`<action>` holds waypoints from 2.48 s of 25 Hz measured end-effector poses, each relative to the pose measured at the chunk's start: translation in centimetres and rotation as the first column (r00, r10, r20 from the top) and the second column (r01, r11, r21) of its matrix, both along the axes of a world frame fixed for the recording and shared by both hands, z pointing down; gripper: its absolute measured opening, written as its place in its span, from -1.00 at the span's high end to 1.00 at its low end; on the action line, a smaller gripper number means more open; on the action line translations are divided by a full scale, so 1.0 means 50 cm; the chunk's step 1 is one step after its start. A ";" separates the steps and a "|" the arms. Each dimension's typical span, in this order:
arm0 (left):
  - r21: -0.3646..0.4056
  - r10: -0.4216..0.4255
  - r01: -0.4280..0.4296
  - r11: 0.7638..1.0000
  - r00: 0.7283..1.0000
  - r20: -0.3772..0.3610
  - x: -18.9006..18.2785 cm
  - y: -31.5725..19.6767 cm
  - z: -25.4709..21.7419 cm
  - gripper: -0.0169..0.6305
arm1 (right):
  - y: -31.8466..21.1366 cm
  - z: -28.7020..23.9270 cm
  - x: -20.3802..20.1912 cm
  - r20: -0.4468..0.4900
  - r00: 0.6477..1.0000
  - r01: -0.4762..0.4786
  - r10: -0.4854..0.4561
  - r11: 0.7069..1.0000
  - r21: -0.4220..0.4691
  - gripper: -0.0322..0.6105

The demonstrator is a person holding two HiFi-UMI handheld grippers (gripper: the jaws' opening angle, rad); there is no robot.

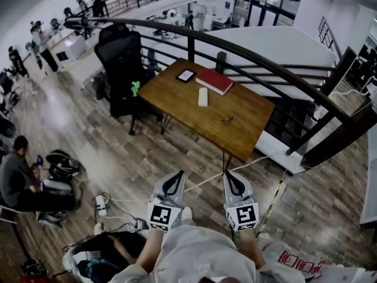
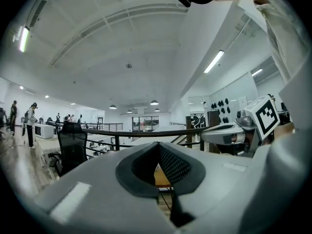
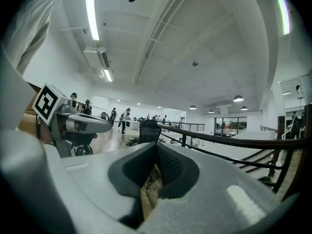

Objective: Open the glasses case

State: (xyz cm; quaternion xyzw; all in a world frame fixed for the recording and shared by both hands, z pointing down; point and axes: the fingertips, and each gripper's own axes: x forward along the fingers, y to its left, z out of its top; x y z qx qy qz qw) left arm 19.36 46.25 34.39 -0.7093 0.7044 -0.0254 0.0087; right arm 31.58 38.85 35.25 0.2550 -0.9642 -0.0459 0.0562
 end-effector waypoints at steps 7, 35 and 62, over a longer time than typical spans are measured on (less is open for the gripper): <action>-0.004 0.023 -0.023 1.000 1.000 -0.012 -0.096 -0.081 -0.001 0.89 | -0.066 0.006 -0.093 -0.026 1.000 -0.016 0.015 1.000 -0.012 0.89; -0.032 0.079 -0.081 0.996 0.995 -0.054 -0.300 -0.295 0.050 0.89 | -0.259 0.054 -0.292 -0.067 0.994 -0.084 0.081 0.996 -0.041 0.89; -0.128 -0.044 0.041 0.991 0.999 -0.018 -0.378 -0.656 0.046 0.89 | -0.664 0.053 -0.398 -0.029 0.998 0.055 -0.057 0.994 -0.090 0.89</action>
